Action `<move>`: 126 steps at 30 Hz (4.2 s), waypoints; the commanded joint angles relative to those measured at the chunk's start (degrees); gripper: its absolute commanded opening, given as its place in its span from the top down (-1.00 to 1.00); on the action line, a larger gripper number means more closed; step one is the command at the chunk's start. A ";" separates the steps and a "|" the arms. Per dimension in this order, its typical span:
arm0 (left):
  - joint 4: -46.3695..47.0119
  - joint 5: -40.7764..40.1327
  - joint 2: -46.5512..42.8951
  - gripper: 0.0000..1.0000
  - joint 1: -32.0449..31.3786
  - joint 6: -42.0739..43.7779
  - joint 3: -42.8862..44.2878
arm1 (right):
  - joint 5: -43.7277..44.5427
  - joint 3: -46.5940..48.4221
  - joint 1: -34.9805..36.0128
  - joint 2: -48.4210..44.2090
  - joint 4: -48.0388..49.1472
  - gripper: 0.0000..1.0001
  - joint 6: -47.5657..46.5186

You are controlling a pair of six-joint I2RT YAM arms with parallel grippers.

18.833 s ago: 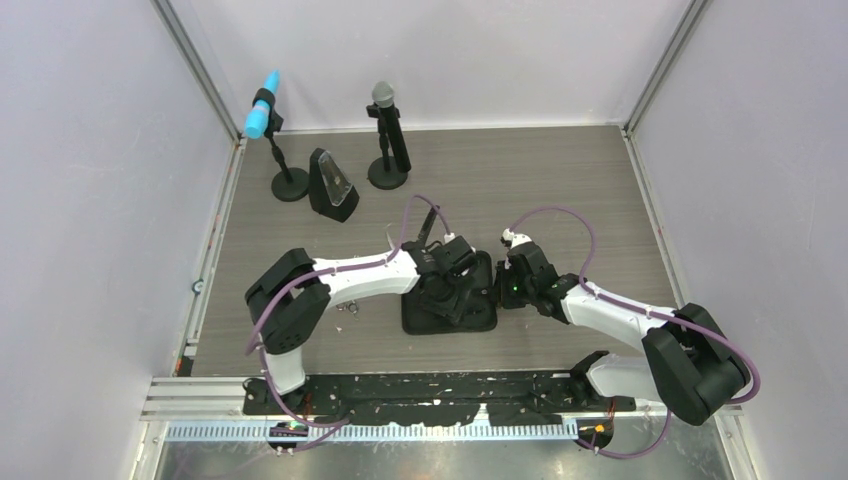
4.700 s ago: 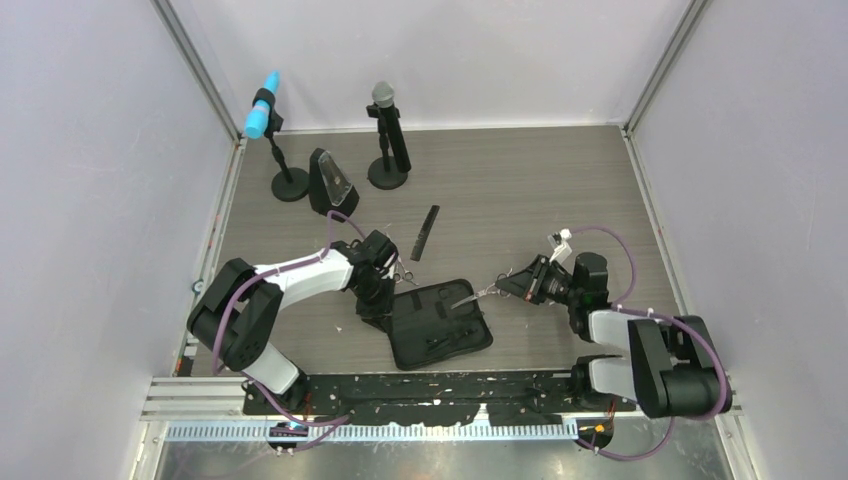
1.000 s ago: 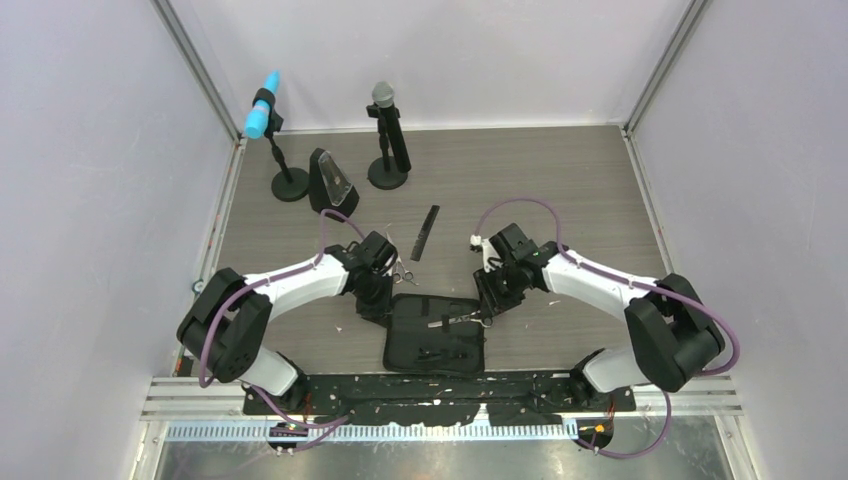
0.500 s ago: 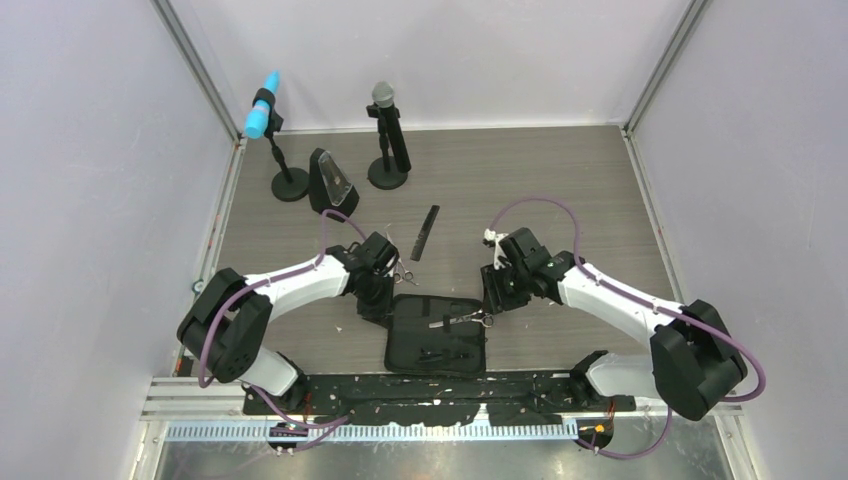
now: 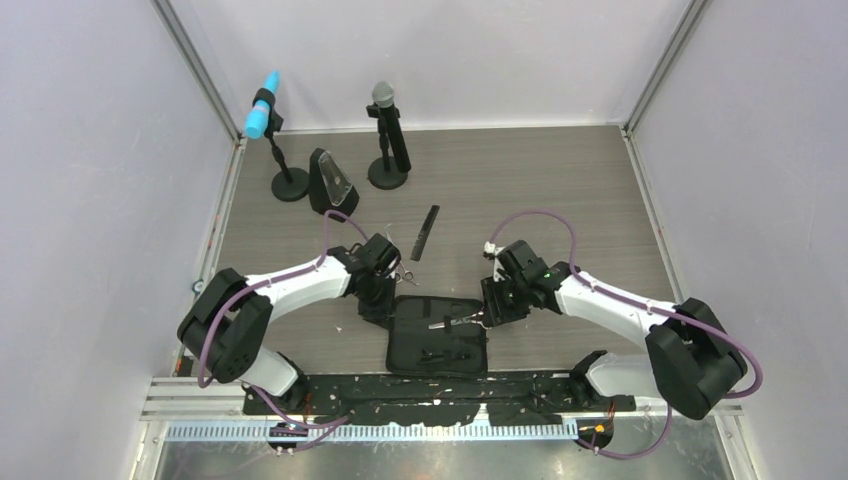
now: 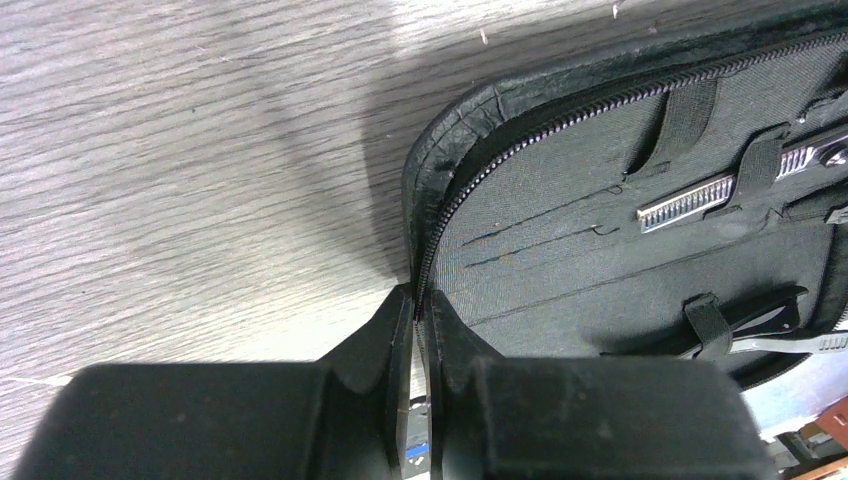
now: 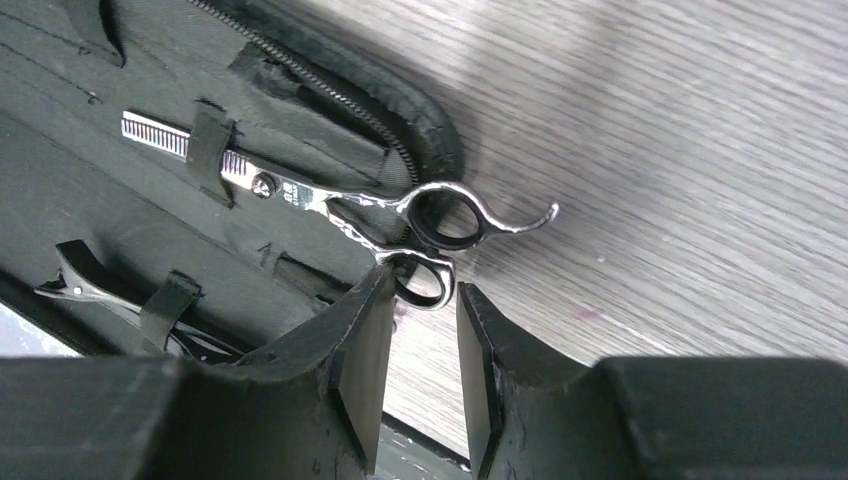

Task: Sort the hair-cutting tools
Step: Place the scissors in the hairdressing tool bag.

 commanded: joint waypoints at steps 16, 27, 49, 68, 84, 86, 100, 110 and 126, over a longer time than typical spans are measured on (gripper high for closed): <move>0.66 -2.72 -2.72 0.78 -1.08 -1.23 1.45 | 4.38 8.19 10.16 -0.55 -2.13 0.16 2.96; -9.58 -16.57 -8.89 0.30 -1.12 0.41 8.00 | 11.69 6.33 9.27 -3.34 -1.11 0.01 7.32; -1.44 -17.83 4.33 0.29 -23.20 -18.02 19.38 | 9.33 -6.36 9.34 -5.40 13.66 0.04 22.35; -5.17 -19.38 17.75 0.20 -24.67 -18.33 24.23 | 14.92 -8.26 11.55 -6.12 13.63 0.31 26.52; -6.06 -22.66 10.08 0.18 -24.19 -19.71 18.48 | 14.59 -8.57 11.62 -7.71 13.80 0.66 26.16; -5.43 -21.29 11.66 0.18 -24.17 -19.40 18.91 | 14.70 -8.65 11.62 -7.55 13.81 0.70 26.05; -2.86 -20.77 16.84 0.21 -24.17 -19.11 21.40 | 14.49 -10.33 11.63 -7.51 14.11 0.80 25.96; -2.21 -21.90 18.48 0.27 -24.98 -19.57 23.19 | 11.80 -9.62 12.33 -5.64 14.63 0.83 25.49; 3.11 -21.75 14.00 1.00 -24.99 -19.64 18.79 | 12.03 -7.88 14.40 -4.41 13.19 0.83 25.44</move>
